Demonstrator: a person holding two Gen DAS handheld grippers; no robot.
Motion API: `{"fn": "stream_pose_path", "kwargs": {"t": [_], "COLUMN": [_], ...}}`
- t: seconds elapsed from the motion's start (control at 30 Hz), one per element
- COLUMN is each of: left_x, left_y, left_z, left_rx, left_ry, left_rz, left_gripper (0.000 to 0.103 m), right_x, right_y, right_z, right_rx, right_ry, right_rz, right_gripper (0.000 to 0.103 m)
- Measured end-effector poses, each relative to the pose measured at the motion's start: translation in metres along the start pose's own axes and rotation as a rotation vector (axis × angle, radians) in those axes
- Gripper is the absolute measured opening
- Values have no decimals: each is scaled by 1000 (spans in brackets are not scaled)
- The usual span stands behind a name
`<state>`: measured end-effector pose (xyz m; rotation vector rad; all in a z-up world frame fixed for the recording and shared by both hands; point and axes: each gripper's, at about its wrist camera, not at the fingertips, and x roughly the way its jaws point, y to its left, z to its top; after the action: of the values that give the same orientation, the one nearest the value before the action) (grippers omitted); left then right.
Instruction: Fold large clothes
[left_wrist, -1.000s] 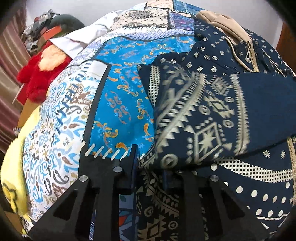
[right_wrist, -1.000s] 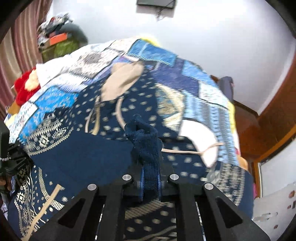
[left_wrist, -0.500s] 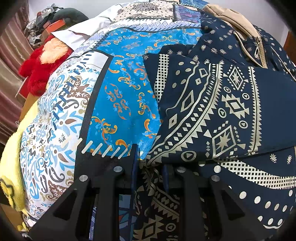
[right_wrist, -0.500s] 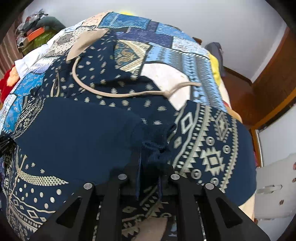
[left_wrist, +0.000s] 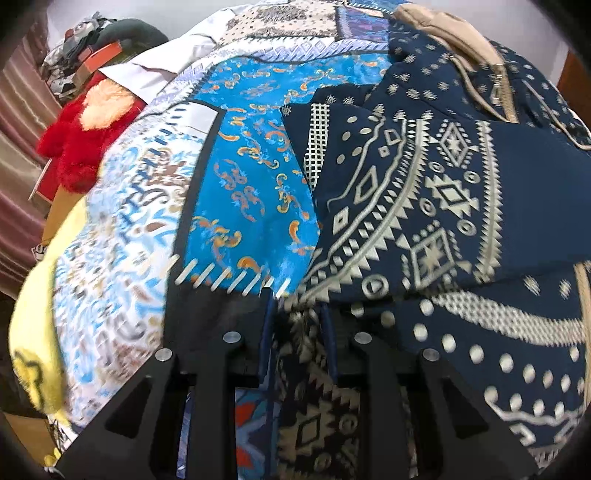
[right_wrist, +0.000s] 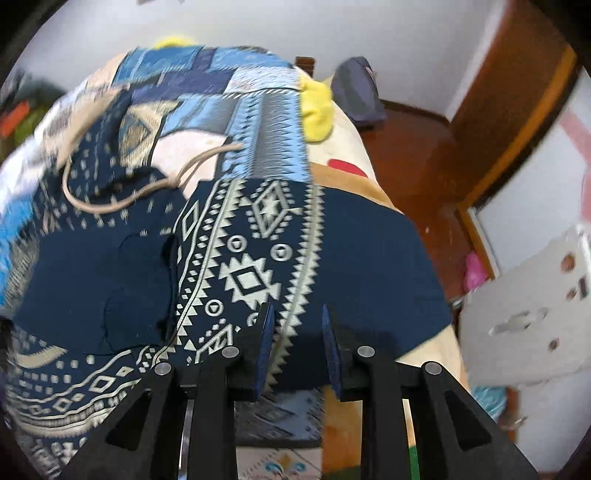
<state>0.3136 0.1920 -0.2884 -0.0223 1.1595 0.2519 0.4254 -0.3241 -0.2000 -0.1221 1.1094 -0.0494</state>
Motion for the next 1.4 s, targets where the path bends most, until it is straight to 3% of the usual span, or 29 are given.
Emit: {"fn": "stream_pose_path", "kwargs": {"t": [0.13, 0.23, 0.3, 0.33, 0.37, 0.4, 0.43, 0.5, 0.6, 0.73, 0.8, 1.0, 1.2, 1.4], "left_x": [-29, -53, -69, -75, -83, -87, -93, -102, -109, -110, -107, -80, -50, -34], "left_y": [0, -1, -6, -8, -13, -18, -25, -39, -63, -102, -120, -176, -218, -253], "left_z": [-2, 4, 8, 12, 16, 19, 24, 32, 48, 67, 74, 91, 96, 98], "left_rx": [22, 21, 23, 25, 30, 36, 44, 57, 87, 124, 133, 186, 212, 264], "left_ry": [-45, -96, -134, -151, -170, -182, -199, -221, -242, -253, -239, -171, -74, -41], "left_rz": [10, -3, -10, -17, -28, -37, -49, -62, -99, -143, -171, -215, -292, -319], "left_gripper": [29, 46, 53, 58, 61, 63, 66, 69, 75, 84, 88, 89, 89, 89], "right_x": [-4, 23, 31, 29, 28, 27, 27, 28, 23, 11, 5, -4, 27, 69], "right_y": [-18, -7, 2, 7, 11, 13, 13, 1, -32, -62, -71, -114, -151, -162], "right_z": [2, 3, 0, -2, -3, -5, -7, -11, -12, -20, -27, -29, -32, -33], "right_rx": [43, -4, -62, -96, -122, -156, -178, -162, -28, 72, 107, 290, 497, 596], "right_ry": [0, 68, 38, 12, -2, -39, -65, -63, -5, -6, -12, -20, 40, 124], "right_rz": [44, 5, -24, -75, -153, -289, -329, -267, -128, -43, -10, 116, 253, 362], "right_gripper": [22, 22, 26, 44, 80, 96, 103, 103, 103, 103, 103, 103, 102, 79]}}
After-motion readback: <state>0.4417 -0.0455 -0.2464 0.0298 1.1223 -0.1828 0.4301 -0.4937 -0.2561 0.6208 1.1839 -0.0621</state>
